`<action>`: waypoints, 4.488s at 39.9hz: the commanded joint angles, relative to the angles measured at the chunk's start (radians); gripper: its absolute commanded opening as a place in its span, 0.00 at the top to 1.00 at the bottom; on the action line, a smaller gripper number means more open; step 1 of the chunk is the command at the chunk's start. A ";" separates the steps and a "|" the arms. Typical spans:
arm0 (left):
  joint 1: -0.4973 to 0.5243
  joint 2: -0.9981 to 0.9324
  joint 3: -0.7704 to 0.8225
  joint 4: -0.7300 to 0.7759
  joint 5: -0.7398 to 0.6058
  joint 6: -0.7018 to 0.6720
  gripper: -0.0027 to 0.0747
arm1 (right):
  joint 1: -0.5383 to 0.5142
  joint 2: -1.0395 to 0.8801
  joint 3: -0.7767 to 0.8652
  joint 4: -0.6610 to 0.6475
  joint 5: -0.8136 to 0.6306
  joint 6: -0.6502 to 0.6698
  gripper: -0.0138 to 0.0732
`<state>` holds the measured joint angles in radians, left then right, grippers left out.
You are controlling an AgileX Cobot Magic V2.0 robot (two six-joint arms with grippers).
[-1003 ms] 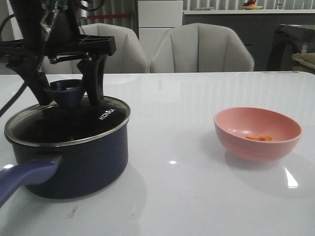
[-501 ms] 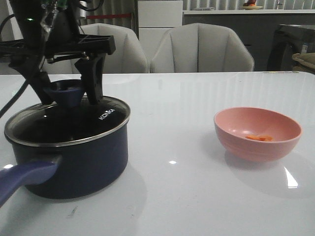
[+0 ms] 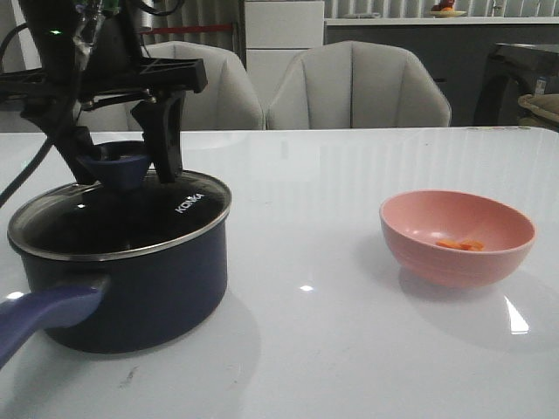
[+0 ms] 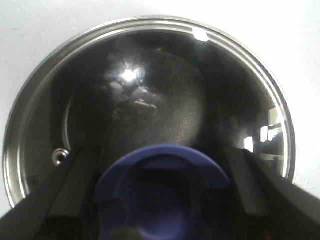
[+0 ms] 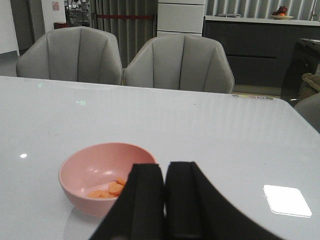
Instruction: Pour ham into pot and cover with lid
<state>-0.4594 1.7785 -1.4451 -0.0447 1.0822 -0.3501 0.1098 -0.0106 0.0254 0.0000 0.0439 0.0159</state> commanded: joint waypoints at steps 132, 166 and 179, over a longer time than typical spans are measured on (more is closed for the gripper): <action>0.661 -0.009 0.277 -0.194 -0.165 0.520 0.44 | -0.008 -0.018 0.011 -0.007 -0.083 0.002 0.66; 0.537 -0.477 0.329 -0.193 -0.176 0.540 0.19 | -0.008 -0.018 0.011 -0.007 -0.083 0.002 0.66; 0.479 -0.995 0.687 -0.188 -0.433 0.540 0.28 | -0.002 -0.018 0.011 -0.007 -0.083 0.002 0.66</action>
<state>0.0395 0.9183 -0.8169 -0.2184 0.7741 0.1909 0.1098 -0.0106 0.0254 0.0000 0.0439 0.0159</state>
